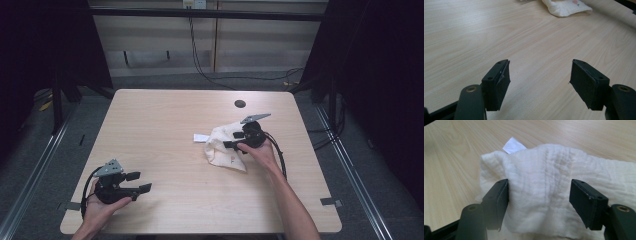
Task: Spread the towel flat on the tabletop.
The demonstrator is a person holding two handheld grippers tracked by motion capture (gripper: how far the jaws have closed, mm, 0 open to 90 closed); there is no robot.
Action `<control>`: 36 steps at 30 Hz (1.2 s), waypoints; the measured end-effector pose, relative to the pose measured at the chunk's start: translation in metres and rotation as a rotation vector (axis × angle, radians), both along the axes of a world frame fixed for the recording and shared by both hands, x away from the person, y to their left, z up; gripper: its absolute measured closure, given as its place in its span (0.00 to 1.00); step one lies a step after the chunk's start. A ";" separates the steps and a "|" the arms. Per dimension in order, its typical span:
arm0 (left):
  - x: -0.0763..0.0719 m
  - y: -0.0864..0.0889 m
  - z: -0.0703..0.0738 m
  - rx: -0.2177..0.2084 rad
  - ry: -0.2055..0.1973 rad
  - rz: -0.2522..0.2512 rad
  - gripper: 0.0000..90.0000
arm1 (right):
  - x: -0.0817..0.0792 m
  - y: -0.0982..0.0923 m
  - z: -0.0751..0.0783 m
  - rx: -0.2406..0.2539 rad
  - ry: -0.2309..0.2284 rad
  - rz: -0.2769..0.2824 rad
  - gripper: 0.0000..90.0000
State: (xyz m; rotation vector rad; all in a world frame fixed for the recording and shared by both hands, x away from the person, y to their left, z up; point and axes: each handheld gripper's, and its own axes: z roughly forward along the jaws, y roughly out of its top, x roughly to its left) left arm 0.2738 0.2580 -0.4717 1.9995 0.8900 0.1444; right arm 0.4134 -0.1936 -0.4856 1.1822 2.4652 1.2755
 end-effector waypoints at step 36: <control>-0.003 -0.001 0.002 -0.018 -0.001 -0.008 0.42 | -0.045 0.022 -0.016 -0.027 0.065 0.122 0.92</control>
